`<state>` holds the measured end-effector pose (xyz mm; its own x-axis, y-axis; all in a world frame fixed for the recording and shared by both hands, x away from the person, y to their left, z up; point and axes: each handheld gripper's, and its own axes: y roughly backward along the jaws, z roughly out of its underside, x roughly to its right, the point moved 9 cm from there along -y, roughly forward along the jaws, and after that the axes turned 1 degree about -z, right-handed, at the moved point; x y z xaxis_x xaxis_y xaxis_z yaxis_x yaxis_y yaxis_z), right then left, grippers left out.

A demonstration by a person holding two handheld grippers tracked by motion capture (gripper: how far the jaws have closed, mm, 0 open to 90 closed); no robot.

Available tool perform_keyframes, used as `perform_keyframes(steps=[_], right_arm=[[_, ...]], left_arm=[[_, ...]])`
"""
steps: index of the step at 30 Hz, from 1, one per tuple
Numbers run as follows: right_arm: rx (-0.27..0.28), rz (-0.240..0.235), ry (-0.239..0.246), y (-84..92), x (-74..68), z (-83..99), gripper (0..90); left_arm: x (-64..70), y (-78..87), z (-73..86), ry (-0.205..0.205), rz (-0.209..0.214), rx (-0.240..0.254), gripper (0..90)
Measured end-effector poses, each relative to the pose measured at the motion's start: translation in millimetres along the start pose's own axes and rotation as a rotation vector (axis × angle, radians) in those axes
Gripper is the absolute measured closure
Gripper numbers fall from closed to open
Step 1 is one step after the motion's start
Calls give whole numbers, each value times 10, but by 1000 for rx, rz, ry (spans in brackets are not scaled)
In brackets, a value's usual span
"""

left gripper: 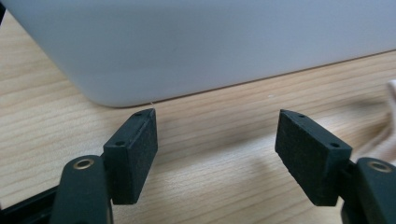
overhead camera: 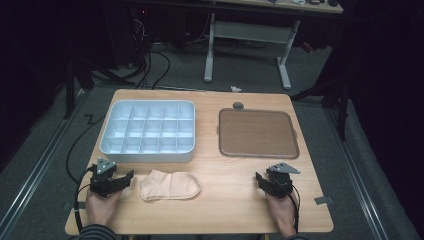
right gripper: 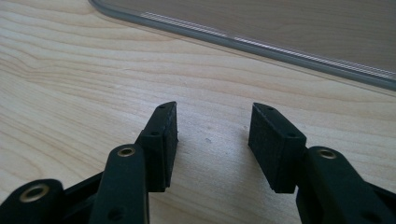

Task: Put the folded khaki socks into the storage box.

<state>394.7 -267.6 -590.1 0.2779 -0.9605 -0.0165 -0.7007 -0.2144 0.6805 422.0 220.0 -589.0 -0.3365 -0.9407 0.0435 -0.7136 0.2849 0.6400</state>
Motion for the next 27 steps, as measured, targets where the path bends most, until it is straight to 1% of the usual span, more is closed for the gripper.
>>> perform_keyframes(steps=[3,5,7,9,11,13,14,15,17,18,23,27], right_arm=[[9,-8,-4,16,-14,-8,531],[15,-21,-6,29,-35,-17,540],[8,-22,-6,42,-62,-18,546],[13,-29,-8,55,-85,-29,549],[19,-39,-14,67,-121,-46,553],[25,-47,-8,74,-166,-65,556],[26,-54,-3,77,-200,-75,558],[27,-58,2,78,-221,-79,558],[28,-73,10,78,-285,-89,562],[29,-82,15,76,-320,-93,563],[30,-124,47,66,-518,-107,568],[31,-156,73,59,-682,-124,572]], left_arm=[[47,54,-26,-4,26,16,305],[84,90,-28,-8,46,11,312],[117,122,-23,-12,56,7,328],[148,148,-24,-1,78,8,335],[184,180,-30,-2,94,11,337],[239,216,-39,-6,112,13,336],[263,229,-42,-1,122,13,336],[302,245,-45,13,142,15,335],[347,262,-39,30,167,11,332],[371,264,-33,31,175,8,331],[479,258,-12,6,189,-5,325],[559,243,-14,-19,190,-9,322]])
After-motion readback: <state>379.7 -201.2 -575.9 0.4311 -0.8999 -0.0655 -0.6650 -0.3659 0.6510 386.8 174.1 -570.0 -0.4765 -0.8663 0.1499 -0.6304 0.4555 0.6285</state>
